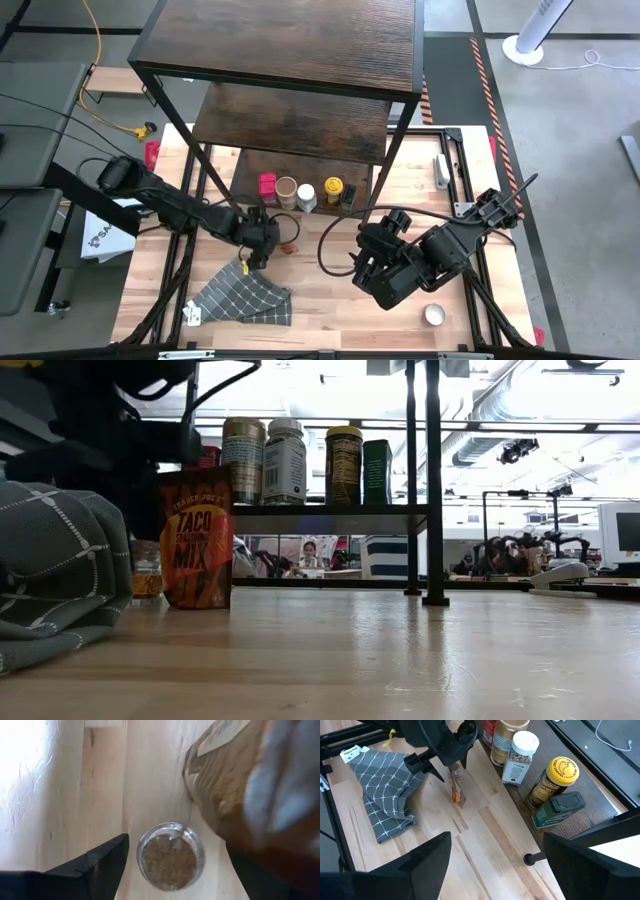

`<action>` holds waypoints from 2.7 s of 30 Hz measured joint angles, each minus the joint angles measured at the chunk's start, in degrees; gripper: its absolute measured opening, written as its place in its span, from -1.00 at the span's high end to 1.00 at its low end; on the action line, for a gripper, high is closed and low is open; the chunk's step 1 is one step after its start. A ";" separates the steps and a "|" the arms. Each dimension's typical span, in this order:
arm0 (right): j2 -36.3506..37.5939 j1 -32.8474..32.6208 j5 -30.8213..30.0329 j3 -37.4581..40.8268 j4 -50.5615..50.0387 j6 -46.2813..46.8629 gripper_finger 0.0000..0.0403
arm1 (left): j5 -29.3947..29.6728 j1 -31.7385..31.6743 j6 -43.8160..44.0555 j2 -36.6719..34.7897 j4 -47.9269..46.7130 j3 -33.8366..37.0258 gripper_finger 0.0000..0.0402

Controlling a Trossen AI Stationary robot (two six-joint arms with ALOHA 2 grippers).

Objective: Shelf spices
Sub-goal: Put the brown seasoning bottle on the shelf

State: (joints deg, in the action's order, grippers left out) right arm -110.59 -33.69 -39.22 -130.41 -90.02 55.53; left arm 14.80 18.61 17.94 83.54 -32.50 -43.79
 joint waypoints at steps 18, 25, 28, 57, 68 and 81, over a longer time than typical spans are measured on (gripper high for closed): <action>0.00 0.00 -0.02 0.00 0.00 -0.32 -0.54 | 5.40 6.25 15.47 -5.55 -10.54 -6.86 0.18; 0.00 0.00 -0.86 0.00 0.01 -0.50 -0.54 | 27.37 13.99 45.48 -15.89 -28.61 -11.57 0.18; 0.00 0.02 -1.78 0.00 0.00 -0.48 -0.54 | 31.58 12.42 53.13 -17.42 -35.35 -11.85 0.18; 0.00 0.07 -2.62 0.00 0.06 -0.46 -0.54 | 28.09 -11.65 41.49 -17.21 -27.47 -11.80 0.17; 0.02 0.67 -2.82 0.01 0.26 -0.48 -0.54 | 35.10 -12.03 56.82 -13.26 -27.27 -11.80 0.17; 0.02 0.70 -2.50 0.02 0.28 -1.54 -0.54 | 34.39 -12.22 56.89 -8.80 -23.66 -11.76 -0.02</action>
State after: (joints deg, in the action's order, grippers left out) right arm -110.56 -32.99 -41.72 -130.39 -89.73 53.99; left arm 49.19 6.39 74.83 74.74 -56.16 -55.55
